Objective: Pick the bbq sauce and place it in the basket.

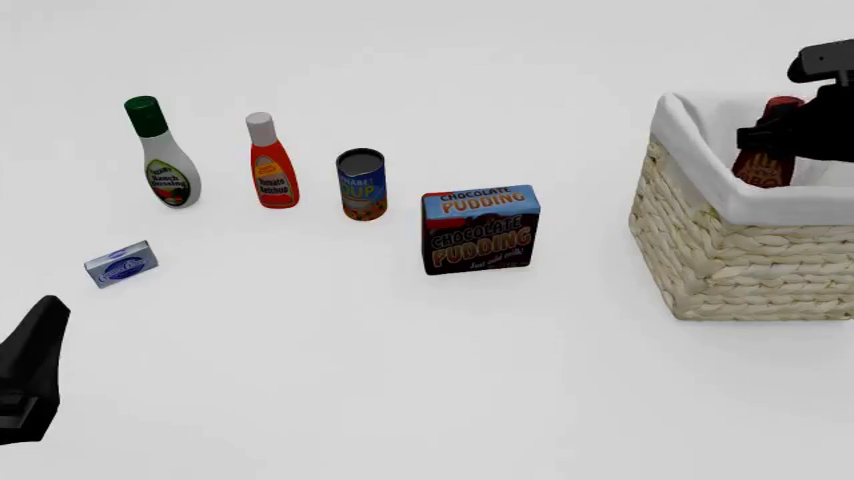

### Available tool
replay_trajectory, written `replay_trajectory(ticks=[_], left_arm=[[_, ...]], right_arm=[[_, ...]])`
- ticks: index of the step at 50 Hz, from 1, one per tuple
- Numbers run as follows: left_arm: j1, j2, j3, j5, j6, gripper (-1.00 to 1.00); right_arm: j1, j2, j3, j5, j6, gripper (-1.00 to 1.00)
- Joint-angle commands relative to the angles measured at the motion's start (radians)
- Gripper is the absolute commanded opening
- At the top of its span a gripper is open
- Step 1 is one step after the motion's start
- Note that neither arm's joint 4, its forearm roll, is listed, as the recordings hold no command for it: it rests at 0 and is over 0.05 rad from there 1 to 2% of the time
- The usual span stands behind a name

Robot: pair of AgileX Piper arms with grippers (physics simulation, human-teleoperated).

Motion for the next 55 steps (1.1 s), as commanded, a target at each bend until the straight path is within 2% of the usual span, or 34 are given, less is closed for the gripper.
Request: replay_trajectory(ticks=[1,28,29,55], left_arm=[[0.000,0.000,0.000,0.000,0.000,1.00],[0.000,0.000,0.000,0.000,0.000,1.00],[0.000,0.000,0.000,0.000,0.000,1.00],[0.000,0.000,0.000,0.000,0.000,1.00]], right_arm=[[-0.002,0.056,0.003,-0.054,0.017,-1.00],[-0.040,0.155,-0.013,-0.110,0.018,-1.00],[-0.040,0.155,-0.013,-0.110,0.018,1.00],[-0.018,0.094,-0.034,-0.061,0.021,1.00]])
